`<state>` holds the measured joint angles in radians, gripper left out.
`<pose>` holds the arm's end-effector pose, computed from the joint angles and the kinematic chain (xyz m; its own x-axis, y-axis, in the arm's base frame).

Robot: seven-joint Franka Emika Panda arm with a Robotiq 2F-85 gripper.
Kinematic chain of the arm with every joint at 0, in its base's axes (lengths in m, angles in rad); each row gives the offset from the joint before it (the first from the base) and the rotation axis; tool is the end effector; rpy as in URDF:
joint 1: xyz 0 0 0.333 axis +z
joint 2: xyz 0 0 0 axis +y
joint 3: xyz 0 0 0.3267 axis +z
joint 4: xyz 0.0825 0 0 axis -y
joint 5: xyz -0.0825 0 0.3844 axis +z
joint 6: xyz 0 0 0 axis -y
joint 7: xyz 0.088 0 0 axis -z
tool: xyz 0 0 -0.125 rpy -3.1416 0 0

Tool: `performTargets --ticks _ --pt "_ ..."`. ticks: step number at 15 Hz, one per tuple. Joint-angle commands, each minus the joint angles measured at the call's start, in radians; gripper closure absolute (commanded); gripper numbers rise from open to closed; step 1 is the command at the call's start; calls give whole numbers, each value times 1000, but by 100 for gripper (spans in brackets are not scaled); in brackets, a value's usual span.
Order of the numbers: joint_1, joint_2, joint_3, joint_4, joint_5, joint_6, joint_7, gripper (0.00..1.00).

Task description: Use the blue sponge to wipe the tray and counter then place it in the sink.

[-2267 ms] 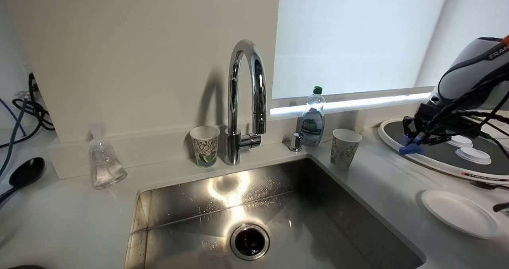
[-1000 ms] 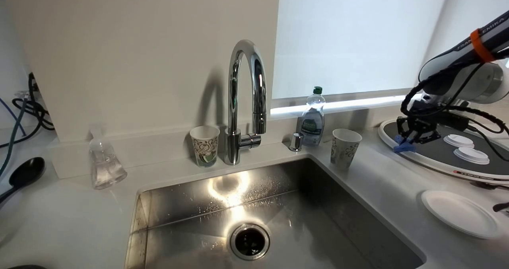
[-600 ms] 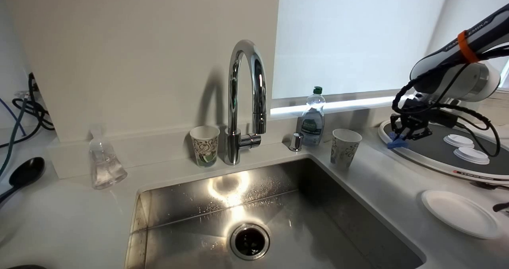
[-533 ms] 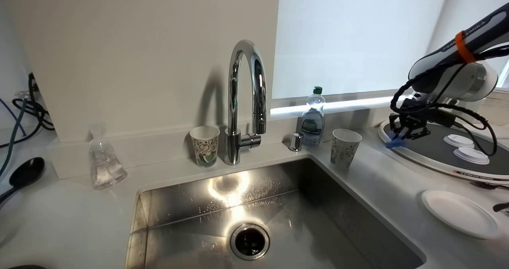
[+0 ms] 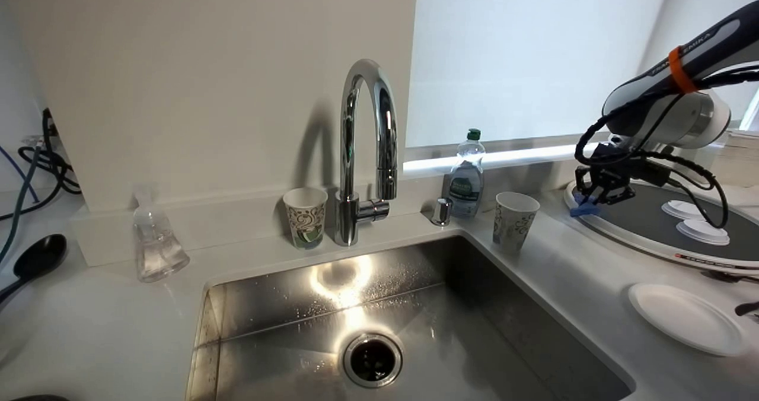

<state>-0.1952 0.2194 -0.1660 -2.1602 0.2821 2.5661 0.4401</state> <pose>0.5483 -0.2074 0.3079 0.5160 -0.8519 0.0897 -0.8247 -0.5223 -0.2170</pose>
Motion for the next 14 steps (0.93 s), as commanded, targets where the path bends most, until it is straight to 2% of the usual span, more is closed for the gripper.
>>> performTargets --ticks 1,6,14 --pt "-3 -30 -13 -14 15 -91 -26 96" --pt "-3 -109 -35 -81 -15 -156 -35 96" --pt "-12 -205 -63 -185 -31 -159 -19 96"
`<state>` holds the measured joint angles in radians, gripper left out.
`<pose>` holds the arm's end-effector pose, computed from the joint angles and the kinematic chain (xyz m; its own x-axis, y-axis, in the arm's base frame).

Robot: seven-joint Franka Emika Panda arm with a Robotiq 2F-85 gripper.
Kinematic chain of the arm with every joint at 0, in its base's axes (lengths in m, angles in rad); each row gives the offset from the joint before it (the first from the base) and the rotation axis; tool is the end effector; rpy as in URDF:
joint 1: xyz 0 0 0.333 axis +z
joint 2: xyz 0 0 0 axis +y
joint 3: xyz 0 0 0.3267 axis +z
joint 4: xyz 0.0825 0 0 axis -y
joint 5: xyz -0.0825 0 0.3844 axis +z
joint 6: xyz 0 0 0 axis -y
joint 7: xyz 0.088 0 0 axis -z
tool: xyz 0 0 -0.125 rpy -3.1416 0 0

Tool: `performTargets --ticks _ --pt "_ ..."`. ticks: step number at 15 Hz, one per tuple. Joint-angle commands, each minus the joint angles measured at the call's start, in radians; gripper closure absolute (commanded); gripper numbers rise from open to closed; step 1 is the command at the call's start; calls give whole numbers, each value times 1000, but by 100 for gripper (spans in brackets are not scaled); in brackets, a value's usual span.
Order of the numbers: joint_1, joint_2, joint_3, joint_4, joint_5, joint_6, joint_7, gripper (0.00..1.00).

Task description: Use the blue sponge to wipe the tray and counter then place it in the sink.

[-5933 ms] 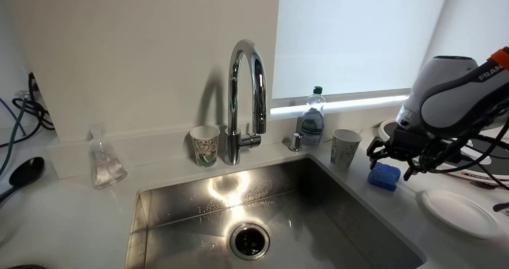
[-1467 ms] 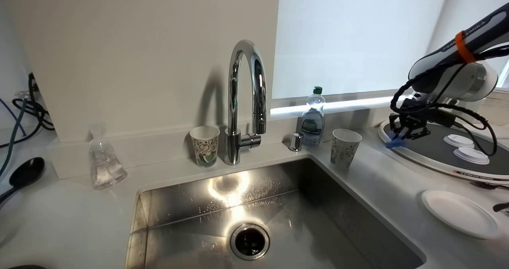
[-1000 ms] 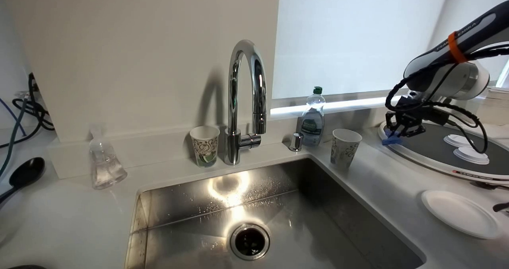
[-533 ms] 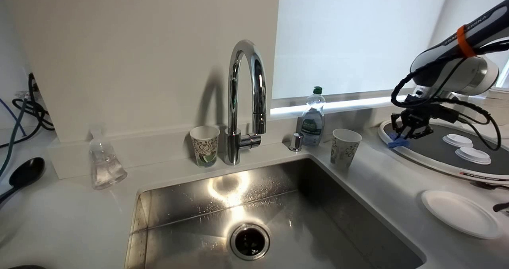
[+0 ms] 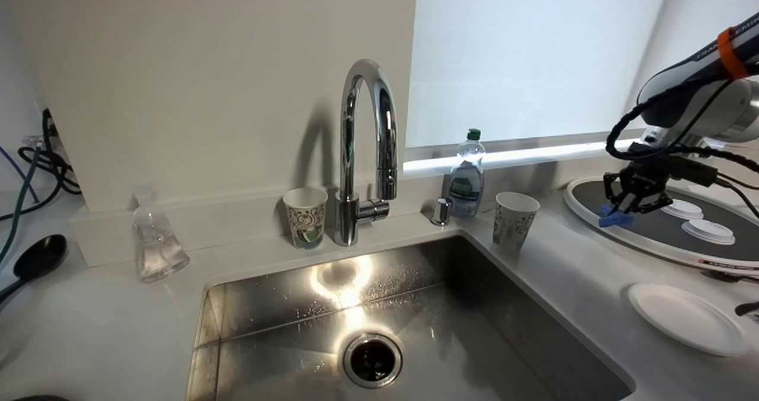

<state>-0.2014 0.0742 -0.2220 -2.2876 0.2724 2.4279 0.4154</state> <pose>0.4867 -0.2147 0.3197 0.5097 -0.8601 -0.0230 -0.8484 -0.4979 -0.1798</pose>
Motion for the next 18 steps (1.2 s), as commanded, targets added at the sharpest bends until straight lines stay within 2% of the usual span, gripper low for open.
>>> performTargets --ticks 1,12,18 --pt "-8 -70 -9 -69 -27 -24 8 96" --pt "-79 -154 -60 -142 -144 -86 61 96" --pt "-120 -181 -75 -152 -212 -163 101 96"
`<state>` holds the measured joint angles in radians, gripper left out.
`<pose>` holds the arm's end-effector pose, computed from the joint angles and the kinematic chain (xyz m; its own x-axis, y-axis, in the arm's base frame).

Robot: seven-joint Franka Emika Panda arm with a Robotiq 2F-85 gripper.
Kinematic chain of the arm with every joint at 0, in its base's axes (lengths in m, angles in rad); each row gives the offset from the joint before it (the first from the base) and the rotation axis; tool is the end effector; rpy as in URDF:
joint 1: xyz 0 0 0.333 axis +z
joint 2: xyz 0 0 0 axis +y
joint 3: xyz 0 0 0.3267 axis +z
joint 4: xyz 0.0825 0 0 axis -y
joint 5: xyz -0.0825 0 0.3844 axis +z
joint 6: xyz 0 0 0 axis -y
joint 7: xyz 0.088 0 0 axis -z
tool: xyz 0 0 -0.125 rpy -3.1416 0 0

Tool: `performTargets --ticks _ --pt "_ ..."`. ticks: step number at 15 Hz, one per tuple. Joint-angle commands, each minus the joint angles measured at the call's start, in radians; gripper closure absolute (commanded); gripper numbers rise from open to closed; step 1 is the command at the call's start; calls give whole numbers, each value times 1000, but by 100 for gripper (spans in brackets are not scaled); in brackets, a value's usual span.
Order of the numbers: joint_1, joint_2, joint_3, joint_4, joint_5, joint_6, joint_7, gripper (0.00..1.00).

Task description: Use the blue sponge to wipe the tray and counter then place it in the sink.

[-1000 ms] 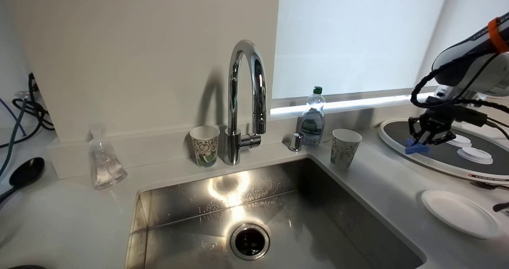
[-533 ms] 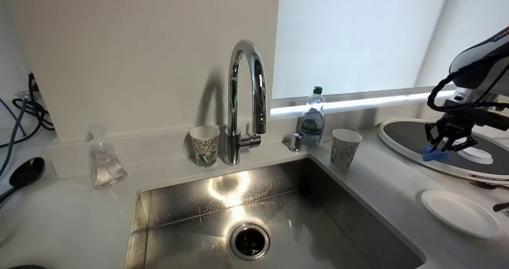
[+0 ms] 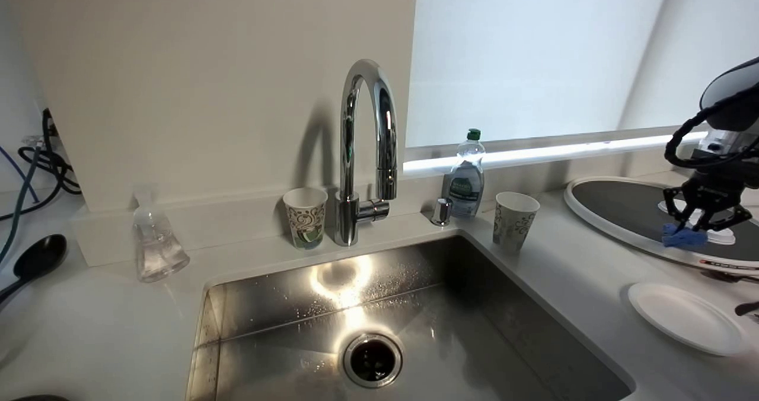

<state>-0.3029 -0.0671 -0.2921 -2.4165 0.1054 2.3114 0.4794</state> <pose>0.3958 -0.2631 0.3239 0.4129 -0.9070 -0.0831 -0.9105 -0.4088 -0.0626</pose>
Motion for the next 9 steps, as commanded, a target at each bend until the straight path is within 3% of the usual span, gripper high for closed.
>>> performTargets --ticks 1,6,9 --pt "-26 -42 -7 -21 -59 -60 44 96" --pt "-57 -51 -20 -17 -109 -119 62 96" --pt "-62 -26 -25 -16 -86 -88 62 96"
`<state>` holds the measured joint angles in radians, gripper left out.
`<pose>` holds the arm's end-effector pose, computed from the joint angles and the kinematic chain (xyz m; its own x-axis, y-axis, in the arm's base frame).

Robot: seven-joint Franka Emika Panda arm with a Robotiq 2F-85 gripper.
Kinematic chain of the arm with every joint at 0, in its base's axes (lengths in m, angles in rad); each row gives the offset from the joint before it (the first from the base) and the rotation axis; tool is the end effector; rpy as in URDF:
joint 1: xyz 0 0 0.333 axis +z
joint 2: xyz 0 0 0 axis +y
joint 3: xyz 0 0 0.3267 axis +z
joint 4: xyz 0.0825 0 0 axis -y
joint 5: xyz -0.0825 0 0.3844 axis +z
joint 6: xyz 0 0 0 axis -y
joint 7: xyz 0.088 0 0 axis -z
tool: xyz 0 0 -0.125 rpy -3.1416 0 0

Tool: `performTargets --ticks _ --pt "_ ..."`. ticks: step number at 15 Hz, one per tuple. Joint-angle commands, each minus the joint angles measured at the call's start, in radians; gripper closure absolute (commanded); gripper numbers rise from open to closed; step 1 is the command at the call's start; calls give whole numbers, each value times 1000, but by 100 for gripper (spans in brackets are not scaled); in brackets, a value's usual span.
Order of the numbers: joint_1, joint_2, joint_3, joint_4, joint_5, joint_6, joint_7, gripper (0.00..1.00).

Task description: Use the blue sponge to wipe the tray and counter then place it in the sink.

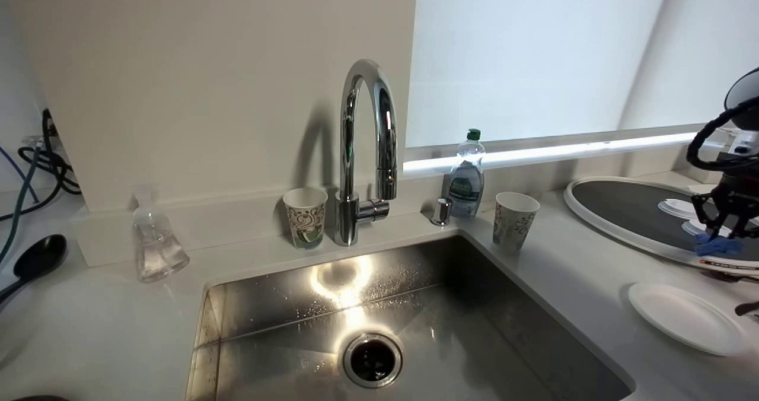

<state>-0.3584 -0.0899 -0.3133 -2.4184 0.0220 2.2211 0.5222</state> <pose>0.3634 -0.2867 0.3258 0.3537 -0.9278 -0.1188 -0.9335 -0.3582 0.0181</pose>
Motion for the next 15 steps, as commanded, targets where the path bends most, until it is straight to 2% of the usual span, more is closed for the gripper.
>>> performTargets --ticks 1,7,15 --pt "-5 5 -4 -14 14 21 14 96" --pt "19 62 7 2 110 126 -1 96" --pt "59 119 34 30 218 187 -22 96"
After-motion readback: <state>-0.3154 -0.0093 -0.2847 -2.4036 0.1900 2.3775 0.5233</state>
